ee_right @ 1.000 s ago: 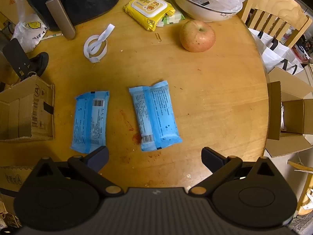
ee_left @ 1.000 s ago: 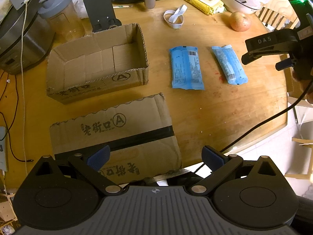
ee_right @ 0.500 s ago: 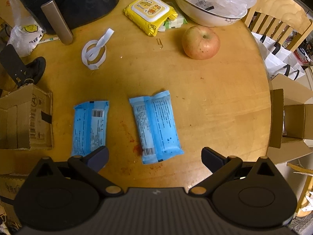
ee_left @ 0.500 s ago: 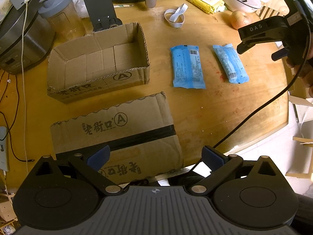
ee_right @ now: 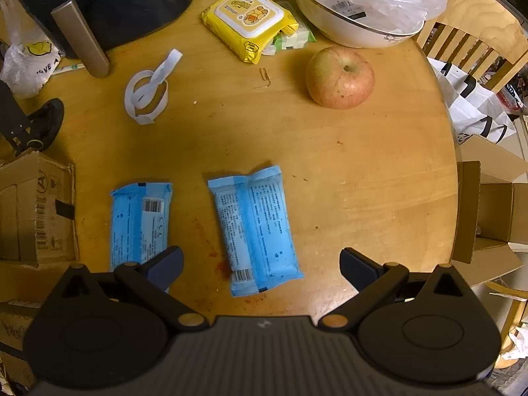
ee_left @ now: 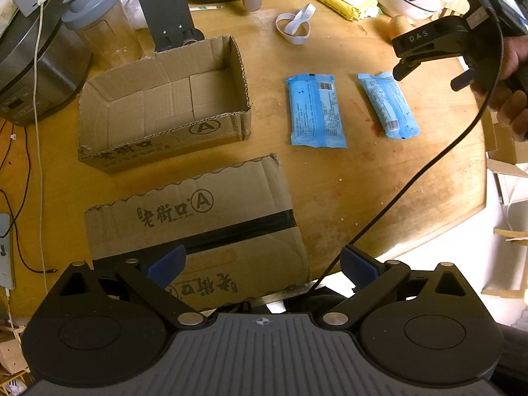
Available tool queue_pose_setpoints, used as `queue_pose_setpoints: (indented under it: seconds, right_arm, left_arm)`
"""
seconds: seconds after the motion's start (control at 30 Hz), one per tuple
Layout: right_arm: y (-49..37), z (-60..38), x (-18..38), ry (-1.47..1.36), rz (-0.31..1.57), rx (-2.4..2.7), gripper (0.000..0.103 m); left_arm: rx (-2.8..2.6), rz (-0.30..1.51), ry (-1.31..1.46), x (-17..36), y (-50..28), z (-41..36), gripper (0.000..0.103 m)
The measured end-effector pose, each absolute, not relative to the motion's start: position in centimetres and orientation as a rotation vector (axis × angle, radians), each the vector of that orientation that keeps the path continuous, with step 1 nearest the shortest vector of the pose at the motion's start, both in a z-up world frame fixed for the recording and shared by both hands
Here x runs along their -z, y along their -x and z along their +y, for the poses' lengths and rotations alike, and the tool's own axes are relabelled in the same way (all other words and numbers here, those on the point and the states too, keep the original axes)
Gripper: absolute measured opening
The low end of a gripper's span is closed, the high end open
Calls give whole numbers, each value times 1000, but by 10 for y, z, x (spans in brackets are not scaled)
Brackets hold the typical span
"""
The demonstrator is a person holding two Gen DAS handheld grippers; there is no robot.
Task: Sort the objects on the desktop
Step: 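Lower the open right gripper over the larger blue packet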
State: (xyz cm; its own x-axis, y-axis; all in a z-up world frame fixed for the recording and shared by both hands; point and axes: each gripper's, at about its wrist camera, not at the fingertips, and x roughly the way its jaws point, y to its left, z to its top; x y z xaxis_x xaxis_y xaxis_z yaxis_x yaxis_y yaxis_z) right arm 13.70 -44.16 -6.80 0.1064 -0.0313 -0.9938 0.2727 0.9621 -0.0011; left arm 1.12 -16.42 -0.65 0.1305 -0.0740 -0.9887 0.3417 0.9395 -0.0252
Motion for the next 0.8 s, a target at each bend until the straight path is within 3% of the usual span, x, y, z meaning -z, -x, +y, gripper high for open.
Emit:
queue_pose_setpoints:
  seconds: [0.8]
  right_arm:
    - [-159, -447, 78, -204, 1467, 200, 103]
  left_arm:
    - [300, 1420, -222, 8, -12, -165, 103]
